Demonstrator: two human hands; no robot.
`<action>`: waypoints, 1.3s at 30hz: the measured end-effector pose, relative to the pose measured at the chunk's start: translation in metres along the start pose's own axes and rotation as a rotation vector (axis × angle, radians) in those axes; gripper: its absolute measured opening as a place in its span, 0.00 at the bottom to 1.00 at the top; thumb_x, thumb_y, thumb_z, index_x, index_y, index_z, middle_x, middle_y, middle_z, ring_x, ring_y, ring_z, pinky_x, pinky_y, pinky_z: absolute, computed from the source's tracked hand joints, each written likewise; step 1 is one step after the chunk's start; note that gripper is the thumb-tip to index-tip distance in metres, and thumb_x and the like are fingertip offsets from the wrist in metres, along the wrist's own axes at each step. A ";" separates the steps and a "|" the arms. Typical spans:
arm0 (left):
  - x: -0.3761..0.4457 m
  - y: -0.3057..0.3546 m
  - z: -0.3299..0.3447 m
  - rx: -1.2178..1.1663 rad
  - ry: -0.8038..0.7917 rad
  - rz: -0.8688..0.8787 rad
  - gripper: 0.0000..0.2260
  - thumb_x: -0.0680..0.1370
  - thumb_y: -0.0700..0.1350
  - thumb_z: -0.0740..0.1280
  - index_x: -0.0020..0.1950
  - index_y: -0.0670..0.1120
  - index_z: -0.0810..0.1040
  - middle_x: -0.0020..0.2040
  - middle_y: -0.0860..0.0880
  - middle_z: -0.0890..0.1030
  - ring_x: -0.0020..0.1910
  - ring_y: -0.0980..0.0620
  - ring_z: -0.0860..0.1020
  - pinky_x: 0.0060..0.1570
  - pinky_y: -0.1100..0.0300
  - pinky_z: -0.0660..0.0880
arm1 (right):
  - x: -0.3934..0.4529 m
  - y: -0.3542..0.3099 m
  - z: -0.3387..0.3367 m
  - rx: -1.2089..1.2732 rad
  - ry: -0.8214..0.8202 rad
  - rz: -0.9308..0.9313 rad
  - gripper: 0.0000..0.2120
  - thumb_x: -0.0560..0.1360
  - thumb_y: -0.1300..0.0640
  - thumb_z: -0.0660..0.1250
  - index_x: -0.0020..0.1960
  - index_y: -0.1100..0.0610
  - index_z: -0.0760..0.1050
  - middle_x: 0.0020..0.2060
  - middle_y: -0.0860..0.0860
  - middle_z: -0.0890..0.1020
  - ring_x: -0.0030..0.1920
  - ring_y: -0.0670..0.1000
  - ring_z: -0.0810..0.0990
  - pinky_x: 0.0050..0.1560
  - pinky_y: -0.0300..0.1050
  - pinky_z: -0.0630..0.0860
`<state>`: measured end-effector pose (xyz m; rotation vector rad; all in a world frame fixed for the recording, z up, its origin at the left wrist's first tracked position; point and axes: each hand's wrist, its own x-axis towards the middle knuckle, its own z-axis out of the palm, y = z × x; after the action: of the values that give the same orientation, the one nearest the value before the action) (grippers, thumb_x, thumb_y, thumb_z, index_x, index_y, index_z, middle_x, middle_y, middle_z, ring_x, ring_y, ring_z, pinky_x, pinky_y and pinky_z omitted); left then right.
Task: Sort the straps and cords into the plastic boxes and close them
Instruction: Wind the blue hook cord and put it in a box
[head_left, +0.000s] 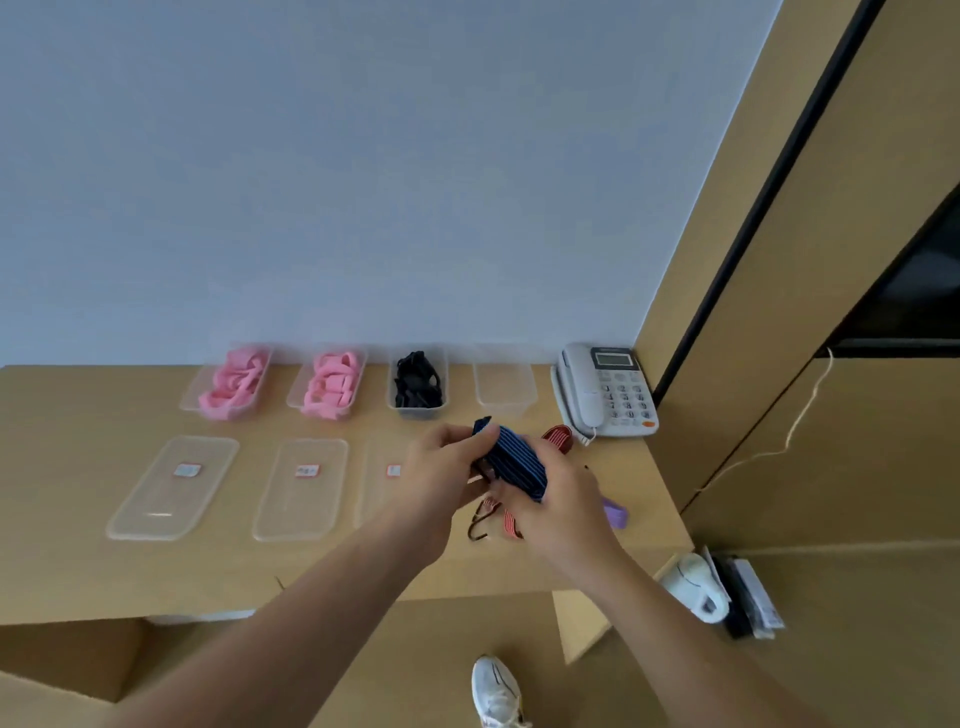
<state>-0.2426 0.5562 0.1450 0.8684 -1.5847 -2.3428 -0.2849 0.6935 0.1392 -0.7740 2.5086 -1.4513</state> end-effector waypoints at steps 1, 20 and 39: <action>0.015 0.002 0.002 0.010 0.012 -0.002 0.13 0.79 0.45 0.72 0.56 0.36 0.79 0.46 0.42 0.85 0.42 0.51 0.84 0.39 0.62 0.80 | 0.016 0.006 -0.001 0.010 -0.011 0.009 0.21 0.75 0.57 0.74 0.66 0.51 0.76 0.50 0.46 0.84 0.50 0.44 0.82 0.51 0.37 0.78; 0.257 0.018 0.067 0.055 0.321 -0.372 0.12 0.73 0.39 0.77 0.54 0.36 0.83 0.52 0.36 0.84 0.38 0.43 0.85 0.37 0.56 0.83 | 0.242 0.135 -0.006 -0.575 -0.296 -0.303 0.33 0.70 0.66 0.74 0.73 0.57 0.68 0.68 0.57 0.72 0.59 0.58 0.77 0.54 0.49 0.80; 0.332 -0.003 0.046 1.052 0.351 -0.130 0.13 0.78 0.50 0.70 0.60 0.48 0.81 0.56 0.48 0.80 0.53 0.49 0.78 0.53 0.57 0.74 | 0.368 0.168 0.033 -0.904 -0.468 -0.314 0.14 0.75 0.50 0.70 0.56 0.56 0.75 0.45 0.53 0.84 0.49 0.55 0.71 0.44 0.48 0.63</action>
<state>-0.5370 0.4423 0.0337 1.4643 -2.6001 -1.1499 -0.6490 0.5527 0.0280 -1.4636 2.6336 -0.0281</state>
